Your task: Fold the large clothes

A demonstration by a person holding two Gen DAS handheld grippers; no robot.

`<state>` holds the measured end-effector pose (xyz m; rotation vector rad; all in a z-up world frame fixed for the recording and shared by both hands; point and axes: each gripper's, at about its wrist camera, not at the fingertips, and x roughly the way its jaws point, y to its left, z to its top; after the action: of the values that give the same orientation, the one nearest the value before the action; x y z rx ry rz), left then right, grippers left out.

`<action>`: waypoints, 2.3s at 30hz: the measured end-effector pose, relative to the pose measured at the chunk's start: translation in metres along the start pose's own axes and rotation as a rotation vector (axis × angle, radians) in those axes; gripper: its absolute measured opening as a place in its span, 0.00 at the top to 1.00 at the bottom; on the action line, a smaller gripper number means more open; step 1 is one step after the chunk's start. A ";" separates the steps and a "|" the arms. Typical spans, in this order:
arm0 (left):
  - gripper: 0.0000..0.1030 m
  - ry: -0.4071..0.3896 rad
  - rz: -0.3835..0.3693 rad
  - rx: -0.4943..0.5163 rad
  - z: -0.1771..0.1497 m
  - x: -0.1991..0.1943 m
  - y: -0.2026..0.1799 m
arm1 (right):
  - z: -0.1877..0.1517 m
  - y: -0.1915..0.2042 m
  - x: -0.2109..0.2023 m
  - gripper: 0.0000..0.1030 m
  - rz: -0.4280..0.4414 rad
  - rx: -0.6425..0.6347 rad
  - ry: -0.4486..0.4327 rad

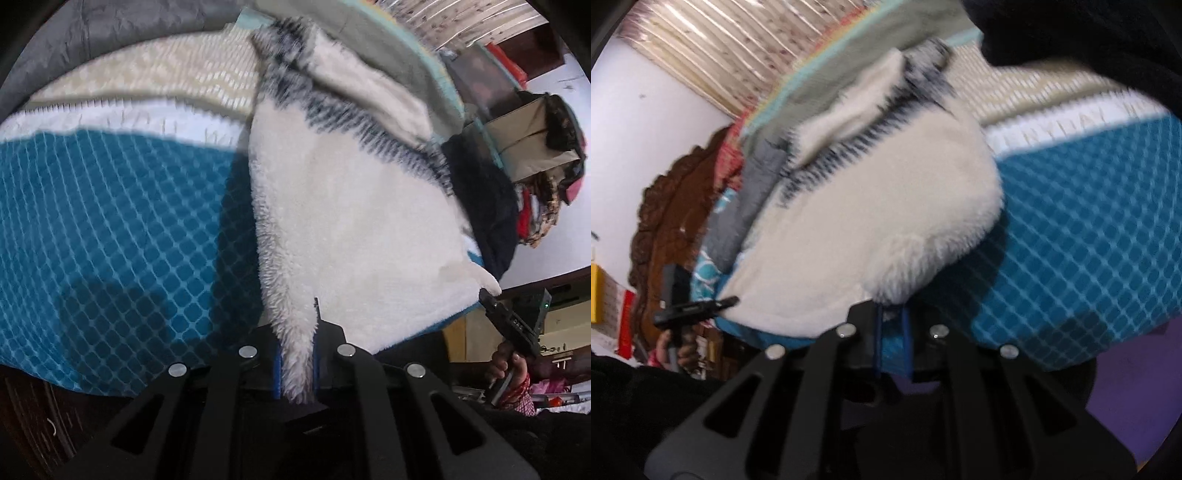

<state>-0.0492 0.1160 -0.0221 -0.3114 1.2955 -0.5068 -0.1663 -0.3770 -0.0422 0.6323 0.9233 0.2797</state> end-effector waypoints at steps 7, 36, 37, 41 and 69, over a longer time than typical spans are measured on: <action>0.69 -0.013 0.045 0.095 -0.007 -0.040 -0.023 | -0.004 0.033 -0.041 0.94 -0.066 -0.106 0.023; 0.67 -0.137 0.206 0.138 0.147 0.053 -0.025 | 0.149 -0.022 0.091 0.24 -0.304 -0.231 -0.091; 0.67 -0.121 0.211 0.136 0.157 0.069 -0.030 | 0.160 -0.021 0.104 0.24 -0.325 -0.236 -0.061; 0.67 -0.085 0.323 0.155 0.187 0.123 -0.048 | 0.186 -0.018 0.155 0.24 -0.387 -0.265 0.029; 0.67 -0.198 0.231 0.036 0.256 0.083 -0.046 | 0.234 -0.022 0.147 0.35 -0.378 -0.198 -0.045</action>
<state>0.2055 0.0187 -0.0037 -0.1737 1.1118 -0.2956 0.1082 -0.4133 -0.0488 0.2727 0.9386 0.0167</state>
